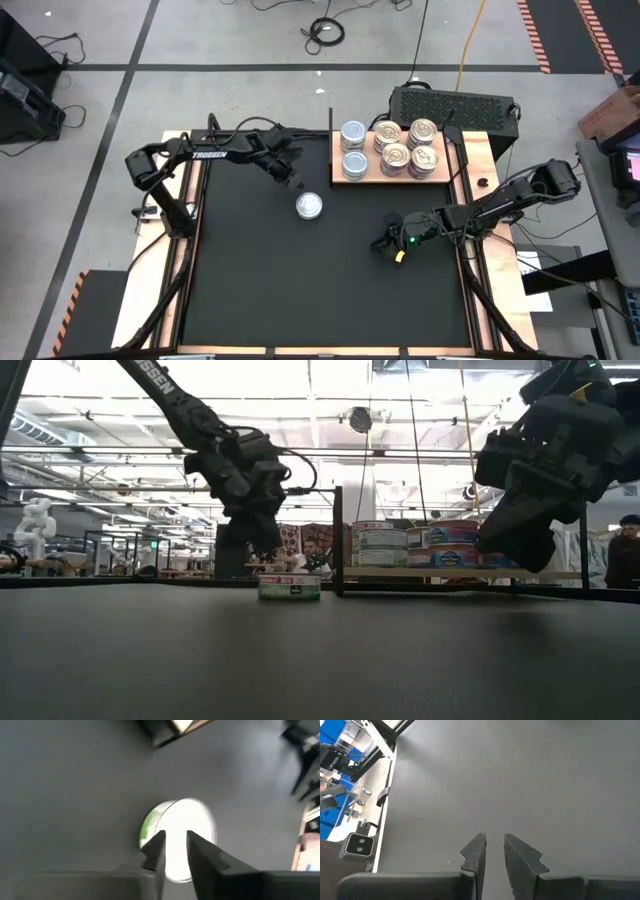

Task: Stack canned seafood by type on shelf
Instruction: Stack the green tuna can on top of the other green tuna can on the shelf

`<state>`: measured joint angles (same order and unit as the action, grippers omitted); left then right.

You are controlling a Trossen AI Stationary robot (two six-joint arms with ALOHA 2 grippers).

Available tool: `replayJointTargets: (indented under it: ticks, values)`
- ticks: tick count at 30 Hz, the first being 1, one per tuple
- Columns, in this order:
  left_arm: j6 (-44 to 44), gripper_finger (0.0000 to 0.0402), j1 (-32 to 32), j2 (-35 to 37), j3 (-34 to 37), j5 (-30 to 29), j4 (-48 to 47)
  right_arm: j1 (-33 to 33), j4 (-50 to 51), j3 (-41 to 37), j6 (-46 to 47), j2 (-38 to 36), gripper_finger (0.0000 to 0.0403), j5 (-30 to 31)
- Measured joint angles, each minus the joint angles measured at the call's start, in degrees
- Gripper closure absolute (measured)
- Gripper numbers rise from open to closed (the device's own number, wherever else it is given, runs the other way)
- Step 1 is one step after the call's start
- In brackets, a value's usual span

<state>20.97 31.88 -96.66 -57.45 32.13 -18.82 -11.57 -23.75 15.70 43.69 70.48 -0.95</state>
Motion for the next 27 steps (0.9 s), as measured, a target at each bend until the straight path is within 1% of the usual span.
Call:
replayJointTargets:
  ticks: [4,8,11,14,17,20,22,24,27]
  values:
    - [-0.9,0.0274,-0.6,-2.3,0.0,-2.5,-2.0,0.0,0.0,0.0,-0.8,0.0,0.0339,0.0]
    - [-0.8,0.0236,-1.7,-5.2,0.0,-3.0,-1.7,0.0,-0.1,0.0,-0.9,0.0,0.0339,0.6]
    - [-1.9,0.0223,-2.7,-6.4,0.0,-3.9,-1.0,0.0,0.0,0.0,-0.9,0.0,0.0339,0.7]
    - [-2.5,0.0222,-3.5,-6.8,-0.1,-5.5,-0.6,0.0,0.0,0.0,-0.9,0.0,0.0339,0.7]
    - [-5.1,0.0221,-4.2,-6.8,-0.2,-6.4,-0.6,0.0,0.0,0.0,-0.9,0.0,0.0339,0.7]
    - [-5.3,0.0231,-4.5,-6.8,-0.2,-6.5,-0.6,0.0,0.0,0.0,-0.8,0.0,0.0339,0.7]
    - [-5.8,0.025,-4.5,-6.8,-0.2,-5.8,-0.6,0.0,0.0,0.0,-0.5,0.0,0.0339,0.7]
    - [-6.4,0.028,-4.5,-6.8,-0.2,-5.2,-0.6,0.0,0.0,0.0,0.5,0.0,0.0339,0.7]
    - [-6.9,0.0337,-4.5,-6.8,-0.2,-4.9,-0.7,0.0,0.0,0.0,2.0,0.0,0.0339,0.7]
